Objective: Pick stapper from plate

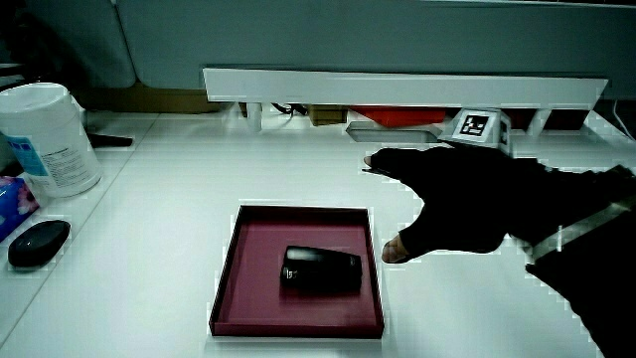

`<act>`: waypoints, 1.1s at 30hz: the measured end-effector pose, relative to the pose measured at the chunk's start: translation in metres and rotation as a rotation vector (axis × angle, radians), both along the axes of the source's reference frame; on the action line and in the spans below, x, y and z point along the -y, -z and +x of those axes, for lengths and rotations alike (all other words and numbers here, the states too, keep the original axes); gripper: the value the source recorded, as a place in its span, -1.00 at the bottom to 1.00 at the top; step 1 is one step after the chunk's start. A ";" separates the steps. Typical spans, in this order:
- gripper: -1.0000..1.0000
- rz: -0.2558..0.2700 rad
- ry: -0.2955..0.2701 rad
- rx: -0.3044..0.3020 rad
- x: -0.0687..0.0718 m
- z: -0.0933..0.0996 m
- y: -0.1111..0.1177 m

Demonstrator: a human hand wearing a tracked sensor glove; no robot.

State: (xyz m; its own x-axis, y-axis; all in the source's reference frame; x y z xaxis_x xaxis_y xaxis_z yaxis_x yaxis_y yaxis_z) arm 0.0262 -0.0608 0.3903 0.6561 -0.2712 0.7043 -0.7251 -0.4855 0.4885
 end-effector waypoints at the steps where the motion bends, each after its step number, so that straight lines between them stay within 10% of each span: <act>1: 0.00 0.001 0.002 0.003 0.001 -0.004 -0.001; 3: 0.00 -0.102 0.006 0.003 0.002 -0.010 -0.011; 5: 0.00 -0.026 0.006 -0.003 0.003 -0.016 -0.017; 6: 0.00 -0.149 -0.001 -0.027 0.004 -0.019 -0.028; 7: 0.00 -0.043 0.001 -0.017 0.004 -0.023 -0.027; 8: 0.00 -0.042 0.000 -0.033 0.004 -0.027 -0.032; 33: 0.00 -0.148 -0.025 -0.129 -0.005 -0.056 -0.114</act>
State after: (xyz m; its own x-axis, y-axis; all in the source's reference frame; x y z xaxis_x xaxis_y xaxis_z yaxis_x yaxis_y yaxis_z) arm -0.0300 -0.0557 0.5044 0.7487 -0.1537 0.6448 -0.6405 -0.4183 0.6441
